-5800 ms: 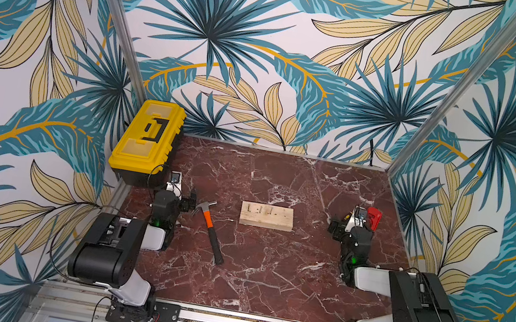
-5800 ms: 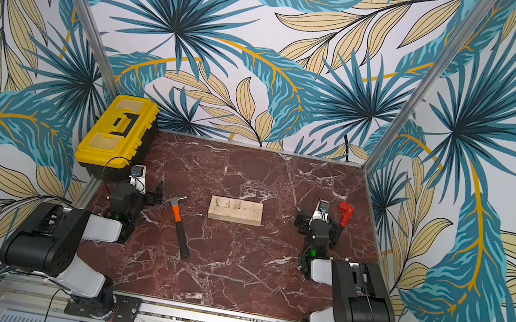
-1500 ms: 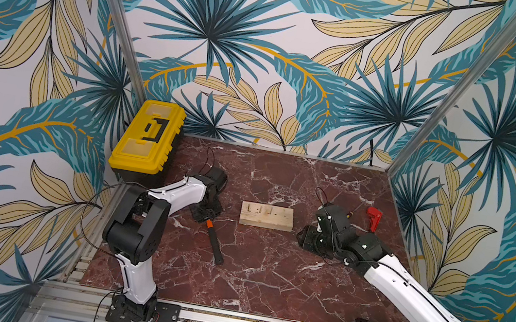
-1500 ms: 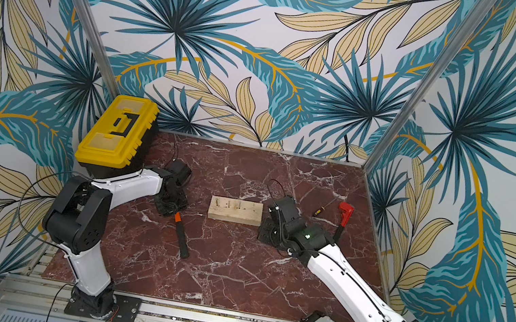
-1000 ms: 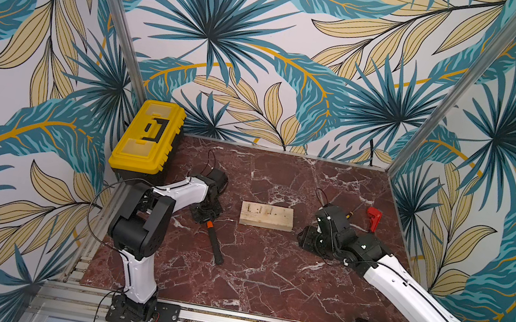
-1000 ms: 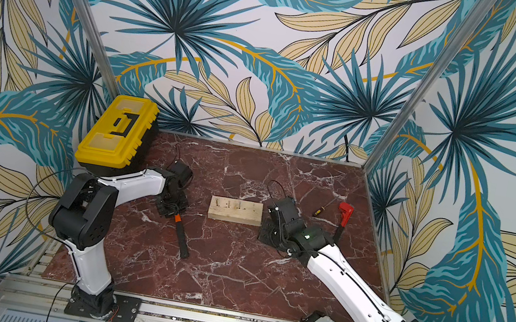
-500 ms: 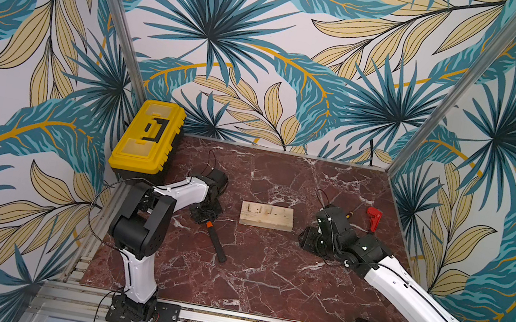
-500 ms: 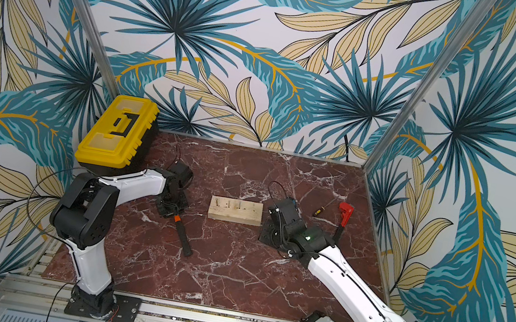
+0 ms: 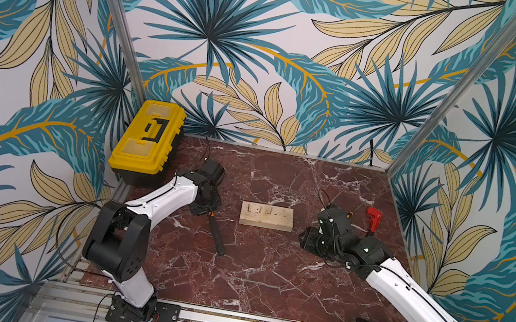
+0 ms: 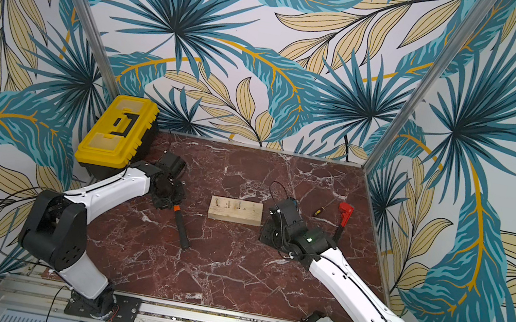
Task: Use a claw hammer to pull out a nail
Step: Pick up the hammer at the center of the board.
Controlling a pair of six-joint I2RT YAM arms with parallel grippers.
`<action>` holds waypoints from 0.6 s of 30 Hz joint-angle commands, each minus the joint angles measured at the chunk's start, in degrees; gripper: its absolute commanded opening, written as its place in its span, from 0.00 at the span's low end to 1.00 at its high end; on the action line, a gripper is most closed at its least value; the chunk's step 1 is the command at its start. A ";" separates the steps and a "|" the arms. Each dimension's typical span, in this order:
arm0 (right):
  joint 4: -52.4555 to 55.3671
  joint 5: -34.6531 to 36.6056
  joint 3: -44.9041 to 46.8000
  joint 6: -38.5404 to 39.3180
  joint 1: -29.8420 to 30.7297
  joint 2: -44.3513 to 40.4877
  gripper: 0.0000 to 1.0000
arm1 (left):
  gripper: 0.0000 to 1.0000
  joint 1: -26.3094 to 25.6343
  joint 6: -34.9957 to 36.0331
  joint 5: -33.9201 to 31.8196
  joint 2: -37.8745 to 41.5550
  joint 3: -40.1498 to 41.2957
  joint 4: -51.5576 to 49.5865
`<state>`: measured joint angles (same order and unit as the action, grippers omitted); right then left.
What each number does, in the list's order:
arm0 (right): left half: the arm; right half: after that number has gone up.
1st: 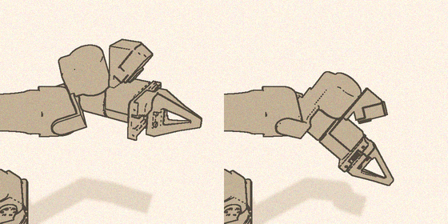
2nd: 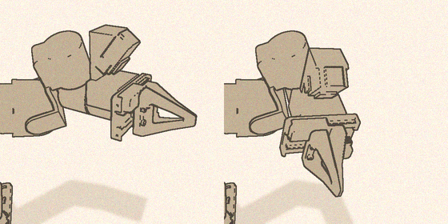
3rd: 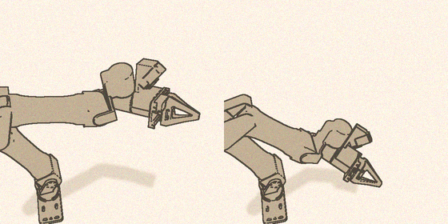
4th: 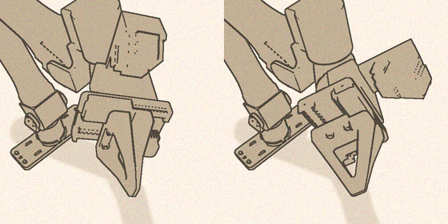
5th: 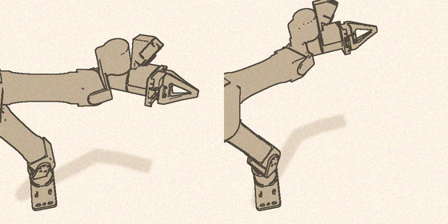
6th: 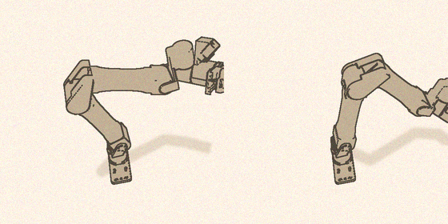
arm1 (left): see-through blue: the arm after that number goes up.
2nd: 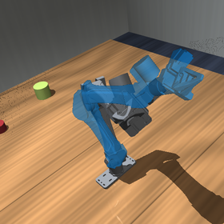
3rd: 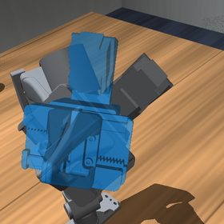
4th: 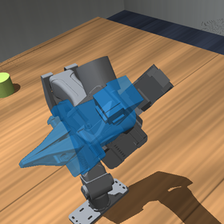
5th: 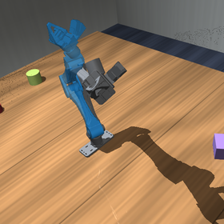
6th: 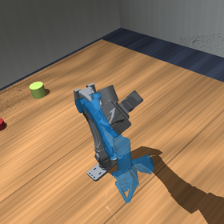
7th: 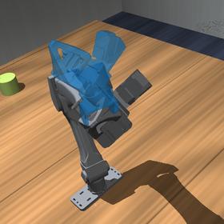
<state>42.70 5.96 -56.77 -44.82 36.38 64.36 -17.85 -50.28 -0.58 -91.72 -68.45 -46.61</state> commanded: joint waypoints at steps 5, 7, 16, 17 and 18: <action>-4.27 -3.47 1.05 0.69 0.24 0.68 0.48 | 0.00 -2.20 1.24 1.88 5.96 -3.52 0.51; -5.93 -5.16 1.04 1.26 0.32 0.77 0.48 | 0.00 -3.30 0.77 2.59 7.18 -3.84 0.56; -15.99 -12.95 1.23 3.06 2.12 1.95 0.48 | 0.00 -9.64 -1.95 2.97 11.38 -5.68 1.14; -17.37 -13.60 1.36 3.04 2.52 2.23 0.48 | 0.00 -10.33 -2.66 3.23 11.82 -5.55 1.70; -19.34 -14.47 1.69 3.06 2.88 2.51 0.50 | 0.00 -10.93 -3.45 3.51 12.18 -5.40 2.16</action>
<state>29.76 -4.64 -56.75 -42.89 38.33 65.89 -27.46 -51.72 2.63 -82.32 -71.42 -47.57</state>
